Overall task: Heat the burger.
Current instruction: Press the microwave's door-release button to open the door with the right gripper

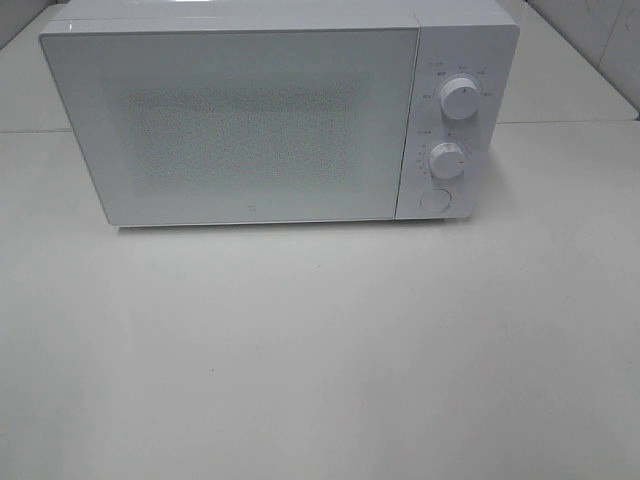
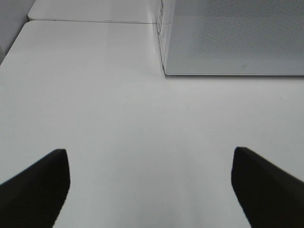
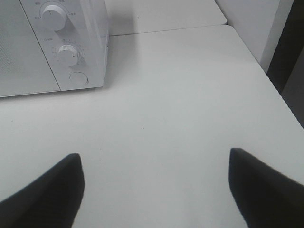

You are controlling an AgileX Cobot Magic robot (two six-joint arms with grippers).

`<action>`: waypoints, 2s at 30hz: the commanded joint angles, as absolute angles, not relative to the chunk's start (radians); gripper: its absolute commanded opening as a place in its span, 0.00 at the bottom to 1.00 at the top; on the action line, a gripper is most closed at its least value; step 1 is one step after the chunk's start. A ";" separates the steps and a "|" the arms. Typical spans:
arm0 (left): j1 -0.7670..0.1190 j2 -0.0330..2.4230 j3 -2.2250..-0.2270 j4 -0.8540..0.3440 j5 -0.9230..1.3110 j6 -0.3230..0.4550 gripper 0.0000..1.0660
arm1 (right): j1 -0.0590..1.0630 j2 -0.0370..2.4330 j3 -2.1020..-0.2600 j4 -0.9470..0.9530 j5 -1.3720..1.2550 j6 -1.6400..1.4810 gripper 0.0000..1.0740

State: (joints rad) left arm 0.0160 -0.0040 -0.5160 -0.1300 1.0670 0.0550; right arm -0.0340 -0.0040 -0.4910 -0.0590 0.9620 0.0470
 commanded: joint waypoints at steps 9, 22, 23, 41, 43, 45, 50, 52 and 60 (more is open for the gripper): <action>0.017 -0.018 -0.514 -0.129 1.068 0.053 0.79 | -0.038 0.083 -0.548 -0.057 0.875 0.050 0.71; 0.017 -0.018 -0.514 -0.129 1.068 0.053 0.79 | -0.038 0.269 -0.548 -0.061 0.622 0.037 0.71; 0.017 -0.018 -0.514 -0.129 1.068 0.053 0.79 | -0.038 0.311 -0.548 -0.061 0.585 0.037 0.71; 0.017 -0.018 -0.514 -0.129 1.068 0.053 0.79 | -0.038 0.715 -0.392 -0.059 0.020 0.068 0.71; 0.017 -0.018 -0.514 -0.129 1.068 0.053 0.79 | -0.038 0.755 -0.372 -0.060 -0.045 0.097 0.71; 0.017 -0.018 -0.514 -0.129 1.068 0.053 0.79 | -0.038 0.771 -0.366 -0.060 -0.077 0.117 0.70; 0.017 -0.018 -0.514 -0.129 1.068 0.053 0.79 | -0.034 0.912 -0.320 -0.069 -0.289 0.385 0.62; 0.017 -0.018 -0.514 -0.129 1.068 0.053 0.79 | -0.034 0.935 -0.314 -0.077 -0.315 0.443 0.58; 0.017 -0.018 -0.514 -0.129 1.068 0.053 0.79 | -0.034 1.090 -0.304 -0.173 -0.390 0.981 0.14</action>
State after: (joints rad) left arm 0.0160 -0.0040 -0.5160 -0.1300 1.0670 0.0550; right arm -0.0330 1.0520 -0.3030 -0.1430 -0.3550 0.7900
